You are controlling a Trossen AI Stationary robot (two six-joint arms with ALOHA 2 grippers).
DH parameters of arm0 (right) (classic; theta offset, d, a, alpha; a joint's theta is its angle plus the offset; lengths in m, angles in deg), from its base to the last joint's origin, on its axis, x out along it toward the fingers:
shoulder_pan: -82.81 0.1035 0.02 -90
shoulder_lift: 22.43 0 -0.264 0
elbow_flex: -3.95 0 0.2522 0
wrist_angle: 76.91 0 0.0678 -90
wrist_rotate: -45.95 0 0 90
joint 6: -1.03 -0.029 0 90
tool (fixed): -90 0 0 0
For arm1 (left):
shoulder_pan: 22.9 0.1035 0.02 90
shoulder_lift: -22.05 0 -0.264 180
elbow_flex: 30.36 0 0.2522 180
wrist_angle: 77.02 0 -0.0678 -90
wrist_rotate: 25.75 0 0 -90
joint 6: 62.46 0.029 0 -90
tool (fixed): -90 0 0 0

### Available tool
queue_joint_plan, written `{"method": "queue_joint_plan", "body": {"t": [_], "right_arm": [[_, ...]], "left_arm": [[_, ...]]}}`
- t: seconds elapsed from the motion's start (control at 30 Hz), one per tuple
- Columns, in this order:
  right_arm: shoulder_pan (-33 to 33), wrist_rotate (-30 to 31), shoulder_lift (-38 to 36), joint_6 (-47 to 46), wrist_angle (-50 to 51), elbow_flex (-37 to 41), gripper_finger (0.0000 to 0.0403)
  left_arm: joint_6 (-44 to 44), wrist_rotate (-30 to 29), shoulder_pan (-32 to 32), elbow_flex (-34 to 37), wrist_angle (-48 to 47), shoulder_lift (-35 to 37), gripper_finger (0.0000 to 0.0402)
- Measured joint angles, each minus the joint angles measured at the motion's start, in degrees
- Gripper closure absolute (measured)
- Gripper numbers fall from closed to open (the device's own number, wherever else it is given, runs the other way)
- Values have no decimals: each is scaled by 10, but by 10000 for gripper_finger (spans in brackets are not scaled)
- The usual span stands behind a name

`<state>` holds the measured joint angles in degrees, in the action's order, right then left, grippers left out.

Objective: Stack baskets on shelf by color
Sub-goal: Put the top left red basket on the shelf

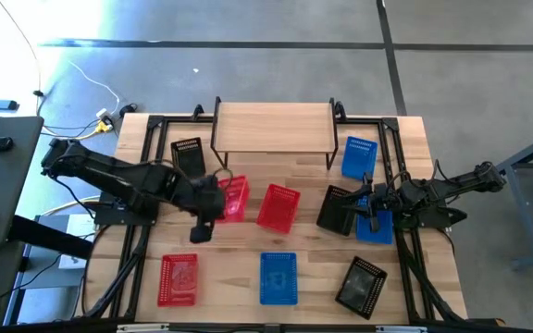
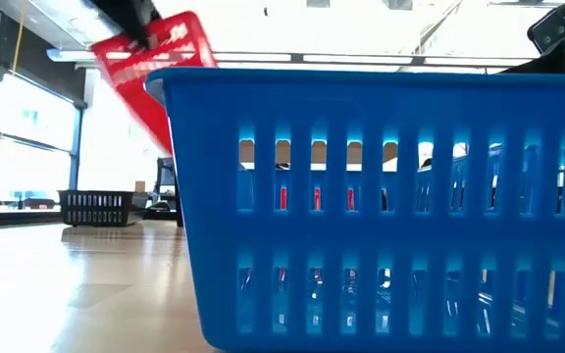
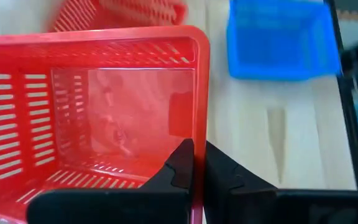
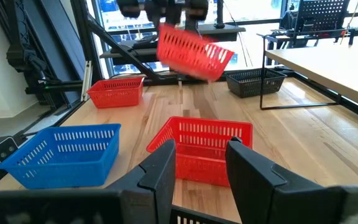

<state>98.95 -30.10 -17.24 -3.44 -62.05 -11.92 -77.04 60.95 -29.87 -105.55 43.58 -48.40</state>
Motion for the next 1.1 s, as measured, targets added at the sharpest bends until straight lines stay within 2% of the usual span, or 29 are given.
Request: {"method": "queue_joint_plan", "body": {"t": [0.3,0.53,0.67,0.83,1.1], "right_arm": [[0,0,0,0,0,0,277],[0,0,0,0,0,0,277],[0,0,0,0,0,0,277],[0,0,0,0,0,0,277],[0,0,0,0,0,0,277]], "left_arm": [[146,-136,89,-145,-11,0,401],[305,-210,200,-200,8,-3,401],[358,-203,280,-241,-7,-26,401],[363,-134,352,-307,-82,-79,401],[363,-74,376,-328,-162,-136,401]]}}
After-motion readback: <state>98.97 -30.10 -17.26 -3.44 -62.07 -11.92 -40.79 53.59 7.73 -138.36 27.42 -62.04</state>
